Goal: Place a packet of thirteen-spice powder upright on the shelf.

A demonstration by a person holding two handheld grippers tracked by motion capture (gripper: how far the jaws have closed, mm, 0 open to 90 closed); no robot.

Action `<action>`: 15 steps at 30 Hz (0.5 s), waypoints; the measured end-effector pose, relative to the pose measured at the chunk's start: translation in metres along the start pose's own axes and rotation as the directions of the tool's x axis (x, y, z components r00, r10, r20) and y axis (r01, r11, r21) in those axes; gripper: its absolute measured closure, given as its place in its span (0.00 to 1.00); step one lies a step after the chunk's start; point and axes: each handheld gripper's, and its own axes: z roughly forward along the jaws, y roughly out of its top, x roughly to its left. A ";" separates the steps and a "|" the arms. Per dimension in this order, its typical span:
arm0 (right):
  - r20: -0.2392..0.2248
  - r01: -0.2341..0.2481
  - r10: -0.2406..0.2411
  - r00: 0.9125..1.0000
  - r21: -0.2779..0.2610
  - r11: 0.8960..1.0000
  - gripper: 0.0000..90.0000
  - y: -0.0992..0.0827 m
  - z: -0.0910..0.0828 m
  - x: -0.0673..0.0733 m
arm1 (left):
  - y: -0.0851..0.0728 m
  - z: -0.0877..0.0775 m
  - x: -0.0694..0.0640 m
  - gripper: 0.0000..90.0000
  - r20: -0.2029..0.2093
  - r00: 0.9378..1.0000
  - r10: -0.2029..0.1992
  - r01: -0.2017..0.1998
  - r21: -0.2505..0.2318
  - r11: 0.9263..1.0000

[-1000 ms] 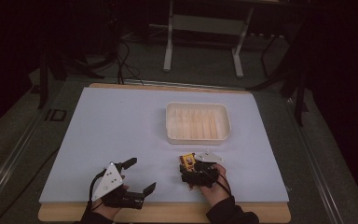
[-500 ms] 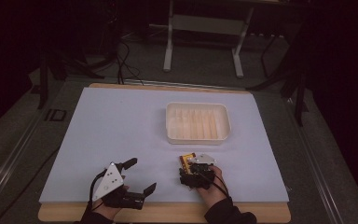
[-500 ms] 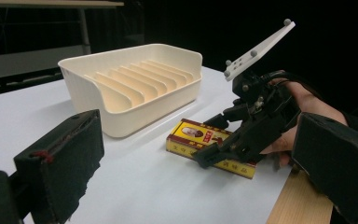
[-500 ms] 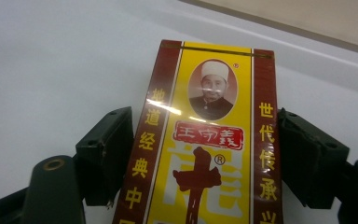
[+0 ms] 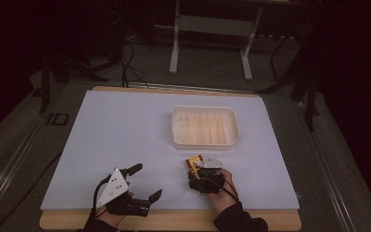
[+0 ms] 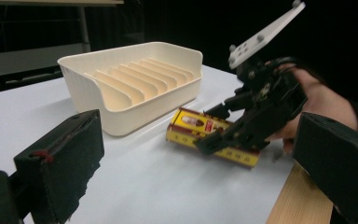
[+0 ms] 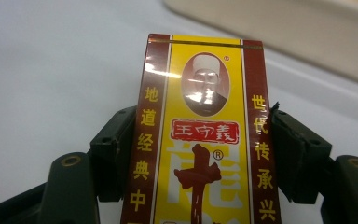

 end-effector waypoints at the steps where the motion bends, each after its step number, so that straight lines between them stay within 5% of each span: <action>1: 0.002 0.009 -0.009 1.000 -0.012 1.000 0.35 0.001 -0.002 -0.001 | 0.000 0.000 0.000 0.03 -0.001 1.000 0.000 0.000 0.000 1.000; 7: -0.031 0.000 -0.002 1.000 -0.053 0.999 0.35 0.010 -0.019 -0.008 | -0.001 0.001 0.000 0.03 0.006 1.000 -0.008 0.008 0.007 1.000; 15: -0.015 0.022 -0.024 1.000 -0.138 0.990 0.35 0.014 -0.046 -0.023 | -0.002 0.004 0.000 0.03 0.027 0.999 -0.032 0.032 0.002 0.999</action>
